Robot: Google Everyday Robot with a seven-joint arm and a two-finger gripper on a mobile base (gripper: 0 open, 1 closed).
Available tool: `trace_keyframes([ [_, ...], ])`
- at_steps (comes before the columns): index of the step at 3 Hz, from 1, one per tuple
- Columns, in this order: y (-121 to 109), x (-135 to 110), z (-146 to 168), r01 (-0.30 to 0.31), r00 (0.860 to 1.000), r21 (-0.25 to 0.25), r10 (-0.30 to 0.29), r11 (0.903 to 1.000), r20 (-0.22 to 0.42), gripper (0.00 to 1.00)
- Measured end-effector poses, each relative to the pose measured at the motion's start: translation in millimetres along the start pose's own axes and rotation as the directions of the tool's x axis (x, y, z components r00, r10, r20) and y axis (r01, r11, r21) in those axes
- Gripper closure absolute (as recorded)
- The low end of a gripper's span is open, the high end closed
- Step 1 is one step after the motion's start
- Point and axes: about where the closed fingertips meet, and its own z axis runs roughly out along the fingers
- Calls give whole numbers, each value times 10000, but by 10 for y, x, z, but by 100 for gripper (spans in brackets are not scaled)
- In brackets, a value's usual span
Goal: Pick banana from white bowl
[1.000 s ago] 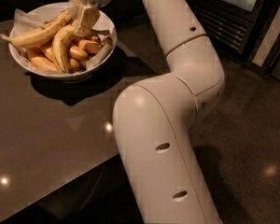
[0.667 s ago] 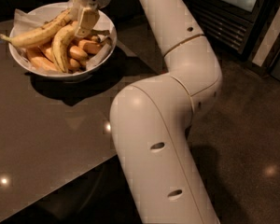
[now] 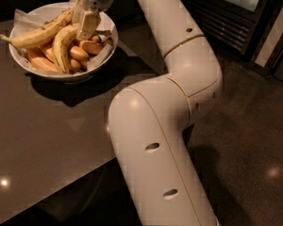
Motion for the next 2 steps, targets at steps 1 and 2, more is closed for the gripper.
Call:
trace_keyframes([
  [1, 5, 33, 41, -45, 10000, -91, 45, 9999, -35, 51],
  [2, 8, 54, 78, -16, 10000, -169, 15, 9999, -47, 70],
])
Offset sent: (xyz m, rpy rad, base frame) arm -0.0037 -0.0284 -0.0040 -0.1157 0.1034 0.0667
